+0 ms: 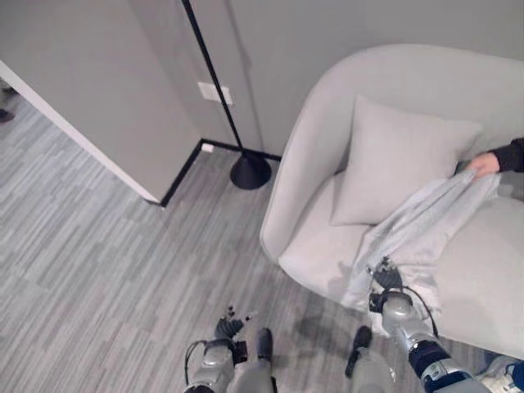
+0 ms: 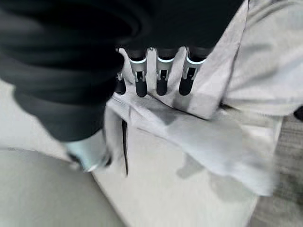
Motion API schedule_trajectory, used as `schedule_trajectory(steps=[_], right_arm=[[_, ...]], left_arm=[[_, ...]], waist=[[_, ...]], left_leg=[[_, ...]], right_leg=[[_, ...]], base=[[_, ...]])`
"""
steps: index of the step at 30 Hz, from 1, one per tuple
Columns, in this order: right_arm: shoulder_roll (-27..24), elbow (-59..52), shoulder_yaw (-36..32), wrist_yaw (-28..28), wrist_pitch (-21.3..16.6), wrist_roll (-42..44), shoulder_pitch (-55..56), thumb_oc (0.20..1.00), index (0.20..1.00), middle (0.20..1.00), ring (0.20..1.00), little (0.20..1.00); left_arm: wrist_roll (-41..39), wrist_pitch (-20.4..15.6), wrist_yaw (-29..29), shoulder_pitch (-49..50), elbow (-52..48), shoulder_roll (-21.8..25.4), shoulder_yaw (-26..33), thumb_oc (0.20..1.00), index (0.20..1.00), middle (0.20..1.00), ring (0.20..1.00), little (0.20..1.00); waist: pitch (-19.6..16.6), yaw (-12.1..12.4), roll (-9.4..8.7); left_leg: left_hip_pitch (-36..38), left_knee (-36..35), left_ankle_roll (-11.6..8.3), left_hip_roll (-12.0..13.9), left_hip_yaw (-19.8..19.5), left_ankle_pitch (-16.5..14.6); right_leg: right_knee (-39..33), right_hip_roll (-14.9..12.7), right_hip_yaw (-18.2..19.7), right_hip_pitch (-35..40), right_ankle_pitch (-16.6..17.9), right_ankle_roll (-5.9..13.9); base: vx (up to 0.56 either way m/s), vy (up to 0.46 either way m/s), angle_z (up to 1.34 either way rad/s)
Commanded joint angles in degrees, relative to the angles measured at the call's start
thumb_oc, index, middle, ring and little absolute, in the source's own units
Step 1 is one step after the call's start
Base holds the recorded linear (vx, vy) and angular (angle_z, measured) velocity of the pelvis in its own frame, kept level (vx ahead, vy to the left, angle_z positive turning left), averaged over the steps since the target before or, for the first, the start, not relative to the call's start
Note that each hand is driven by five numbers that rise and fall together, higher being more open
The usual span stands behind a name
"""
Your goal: Hang the clothes on the sofa on the clothes rack.
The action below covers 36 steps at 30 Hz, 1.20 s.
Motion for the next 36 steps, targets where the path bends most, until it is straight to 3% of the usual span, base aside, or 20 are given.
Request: schedule_trajectory(steps=[1, 10, 15, 17, 19, 20, 21, 23, 24, 25, 26, 27, 28, 30, 31, 36], right_arm=[[0.21, -1.17, 0.97, 2.61, -0.83, -2.73, -1.25, 1.000, 1.000, 1.000, 1.000, 1.000], [1.11, 0.18, 1.79, 5.05, 0.99, -6.71, 4.84, 1.000, 1.000, 1.000, 1.000, 1.000], [1.35, 0.12, 1.21, 4.94, 1.63, -7.26, 6.46, 1.000, 1.000, 1.000, 1.000, 1.000], [1.37, -0.69, 0.51, 4.41, 1.80, -7.29, 6.99, 1.000, 1.000, 1.000, 1.000, 1.000], [1.38, -0.70, 0.51, 4.40, 1.81, -7.30, 6.99, 1.000, 1.000, 1.000, 1.000, 1.000], [1.85, -1.52, 0.50, 4.02, 1.97, -7.23, 7.26, 1.000, 1.000, 1.000, 1.000, 1.000], [1.86, -1.53, 0.50, 4.01, 1.98, -7.23, 7.27, 1.000, 1.000, 1.000, 1.000, 1.000], [1.85, -1.39, 0.66, 4.01, 1.90, -6.76, 7.32, 1.000, 1.000, 1.000, 1.000, 1.000], [1.77, -1.22, 0.73, 3.88, 1.85, -6.24, 8.31, 1.000, 1.000, 1.000, 1.000, 1.000], [1.76, -1.07, 0.78, 3.81, 1.88, -6.15, 8.48, 1.000, 1.000, 1.000, 1.000, 1.000], [1.78, -1.07, 0.77, 3.81, 1.88, -6.15, 8.46, 1.000, 1.000, 1.000, 1.000, 1.000], [1.78, -0.44, 1.35, 3.80, 1.52, -5.94, 8.51, 1.000, 1.000, 1.000, 1.000, 1.000], [1.68, -0.20, 1.58, 3.81, 1.25, -5.83, 8.37, 1.000, 1.000, 1.000, 1.000, 1.000], [1.69, -0.12, 1.81, 3.77, 1.06, -5.92, 8.28, 1.000, 1.000, 1.000, 1.000, 1.000], [1.79, -1.09, 2.96, 3.26, 0.76, -7.63, 7.97, 1.000, 1.000, 1.000, 1.000, 1.000], [1.34, -1.17, 4.26, 3.09, 0.61, -7.85, 6.71, 1.000, 1.000, 1.000, 1.000, 1.000]], left_arm=[[3.36, -0.05, -0.47, -1.52, 2.87, 1.12, 0.61, 1.000, 1.000, 1.000, 1.000, 1.000], [3.94, 1.80, -0.78, 0.11, 10.32, 0.86, 6.97, 1.000, 1.000, 1.000, 1.000, 1.000], [2.24, 2.04, -0.73, 1.65, 11.14, 0.98, 10.06, 1.000, 1.000, 1.000, 1.000, 1.000], [2.08, 2.52, -0.85, 2.13, 11.96, 1.06, 11.13, 1.000, 1.000, 1.000, 1.000, 1.000], [2.08, 2.52, -0.85, 2.13, 11.97, 1.06, 11.13, 1.000, 1.000, 1.000, 1.000, 1.000], [2.55, 2.68, -1.07, 2.27, 12.45, 1.27, 11.31, 1.000, 1.000, 1.000, 1.000, 1.000], [2.56, 2.68, -1.07, 2.27, 12.45, 1.28, 11.31, 1.000, 1.000, 1.000, 1.000, 1.000], [1.93, 2.66, -1.06, 2.24, 12.10, 1.19, 11.58, 1.000, 1.000, 1.000, 1.000, 1.000], [0.75, 2.55, -0.99, 2.67, 11.57, 1.24, 12.04, 1.000, 1.000, 1.000, 1.000, 1.000], [0.09, 2.58, -0.93, 2.95, 11.36, 1.24, 12.44, 1.000, 1.000, 1.000, 1.000, 1.000], [0.08, 2.58, -0.92, 2.94, 11.36, 1.26, 12.44, 1.000, 1.000, 1.000, 1.000, 1.000], [-2.50, 2.61, -1.06, 3.83, 11.97, 1.32, 13.88, 1.000, 1.000, 1.000, 1.000, 1.000], [-3.40, 2.66, -1.07, 3.96, 12.44, 1.42, 14.66, 1.000, 1.000, 1.000, 1.000, 1.000], [-4.06, 2.62, -1.18, 4.20, 12.82, 1.39, 15.19, 1.000, 1.000, 1.000, 1.000, 1.000], [-6.56, 2.76, -1.08, 4.72, 13.57, 1.27, 17.19, 1.000, 1.000, 1.000, 1.000, 1.000], [-6.29, 2.67, -1.28, 4.70, 13.02, 0.77, 16.01, 1.000, 1.000, 1.000, 1.000, 1.000]], waist=[[-1.09, -0.36, -0.63], [-5.24, -1.27, -4.05], [-5.37, -0.93, -5.27], [-5.14, -1.07, -6.10], [-5.08, -1.02, -6.12], [-4.46, -1.04, -6.76], [-4.43, -1.02, -6.79], [-3.73, -0.91, -6.55], [-3.69, -0.88, -6.18], [-3.48, -0.69, -5.82], [-3.59, -0.70, -5.95], [-3.58, 0.03, -4.75], [-3.78, 0.27, -4.41], [-4.19, 0.48, -4.28], [-5.26, 2.05, -4.92], [-5.84, 2.60, -4.71]], left_leg=[[4.98, 1.06, 0.78, -0.40, 0.88, -11.94], [12.12, 2.98, 2.37, -2.38, 5.33, -15.79], [15.28, 4.05, 3.58, -3.31, 7.48, -17.42], [16.88, 4.07, 4.38, -4.43, 8.30, -17.85], [16.95, 4.05, 4.39, -4.45, 8.35, -17.84], [17.73, 3.83, 5.03, -5.55, 9.76, -17.70], [17.76, 3.82, 5.04, -5.58, 9.77, -17.69], [17.65, 4.03, 5.54, -5.72, 10.15, -17.56], [16.46, 4.73, 6.33, -5.96, 9.93, -17.27], [16.16, 5.13, 6.67, -5.69, 10.07, -17.05], [15.97, 5.15, 6.71, -5.83, 10.08, -16.95], [13.96, 6.19, 7.73, -5.18, 10.11, -15.52], [13.37, 6.22, 8.01, -5.08, 9.87, -15.02], [12.72, 6.26, 8.01, -5.02, 9.95, -14.68], [11.30, 6.61, 7.52, -5.29, 10.15, -13.98], [10.14, 6.05, 6.90, -4.03, 10.57, -12.76]], right_leg=[[-0.74, -7.39, 4.43, -4.48, 6.13, 5.46], [-4.66, -6.84, 6.45, 0.56, 10.82, 5.53], [-4.69, -6.88, 8.39, 1.15, 14.25, 5.53], [-4.80, -7.31, 9.38, 1.42, 17.56, 5.53], [-4.82, -7.31, 9.44, 1.45, 17.59, 5.53], [-5.22, -8.45, 8.06, 1.10, 20.34, 5.53], [-5.23, -8.47, 8.09, 1.11, 20.36, 5.53], [-4.21, -9.01, 5.85, 0.92, 18.86, 5.53], [-0.94, -7.43, 6.23, 1.91, 11.39, 5.05], [1.76, -5.86, 7.55, 2.07, 8.92, 4.16], [1.76, -6.00, 7.62, 1.87, 8.99, 4.16], [10.31, -0.14, 10.11, 2.01, 0.80, 1.30], [12.95, 1.79, 10.22, 2.19, -1.76, 0.46], [13.81, 3.11, 9.94, 2.46, -3.35, -0.32], [10.07, 5.29, 6.43, 6.99, -7.15, -2.05], [8.72, 7.75, 7.39, 5.56, -7.58, -2.39]], base=[[-0.01, 0.126, -0.11], [-0.02, 0.100, -0.27], [-0.04, 0.076, -0.35], [-0.06, 0.088, -0.43], [-0.07, 0.070, -0.31], [-0.10, 0.092, -0.18], [-0.18, 0.168, -0.13], [-0.12, 0.138, -0.19], [-0.11, 0.156, -0.20], [-0.11, 0.156, -0.04], [-0.13, 0.128, 0.07], [-0.11, 0.116, 0.11], [-0.11, 0.114, 0.01], [-0.01, -0.015, 0.17], [0.01, -0.084, 0.27], [0.01, -0.092, -0.21]])
